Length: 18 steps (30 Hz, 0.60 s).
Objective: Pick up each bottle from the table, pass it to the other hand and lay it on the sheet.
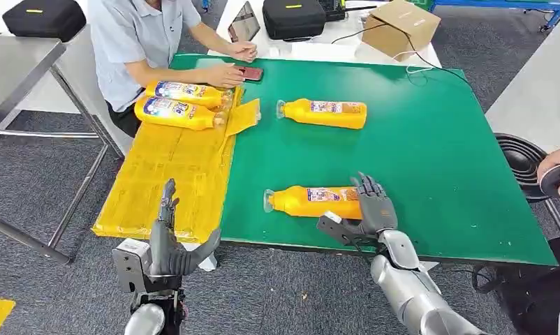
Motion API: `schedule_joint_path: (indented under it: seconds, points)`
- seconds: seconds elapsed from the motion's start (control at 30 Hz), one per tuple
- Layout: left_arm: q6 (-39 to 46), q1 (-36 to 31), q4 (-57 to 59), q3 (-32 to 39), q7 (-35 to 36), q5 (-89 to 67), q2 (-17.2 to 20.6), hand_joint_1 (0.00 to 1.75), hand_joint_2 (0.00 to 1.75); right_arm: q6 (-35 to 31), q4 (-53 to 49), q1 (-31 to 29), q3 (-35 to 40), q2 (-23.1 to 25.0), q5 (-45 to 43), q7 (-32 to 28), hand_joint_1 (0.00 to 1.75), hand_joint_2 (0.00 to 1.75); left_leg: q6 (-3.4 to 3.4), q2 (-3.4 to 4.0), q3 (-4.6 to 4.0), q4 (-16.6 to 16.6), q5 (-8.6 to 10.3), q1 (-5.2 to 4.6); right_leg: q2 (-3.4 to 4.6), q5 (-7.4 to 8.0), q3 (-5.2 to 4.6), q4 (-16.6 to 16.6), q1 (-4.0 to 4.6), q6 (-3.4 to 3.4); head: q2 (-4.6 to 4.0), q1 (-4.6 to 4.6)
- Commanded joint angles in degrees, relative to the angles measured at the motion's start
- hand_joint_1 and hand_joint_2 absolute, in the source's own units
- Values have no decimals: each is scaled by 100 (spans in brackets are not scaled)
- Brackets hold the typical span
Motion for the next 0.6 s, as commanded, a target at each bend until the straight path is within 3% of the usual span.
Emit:
schedule_joint_path:
  seconds: [0.03,0.4,0.6]
  points:
    - [-105,-282,465,78,33,55,39,0,175,605,765,-38,-15,87,-130,-90,175,175,-6,-3,14,-13,5,5,-14,2,18,-15,6,-12,0,2]
    - [-285,-437,554,101,58,263,90,0,175,746,784,58,-153,118,-427,-557,175,175,-9,0,47,-17,2,6,-12,0,44,-22,8,-13,0,2]
    - [-379,-448,540,194,214,541,106,0,175,72,550,140,-349,220,-783,-1065,175,175,-11,7,46,-15,1,8,-2,3,41,-20,10,-12,0,2]
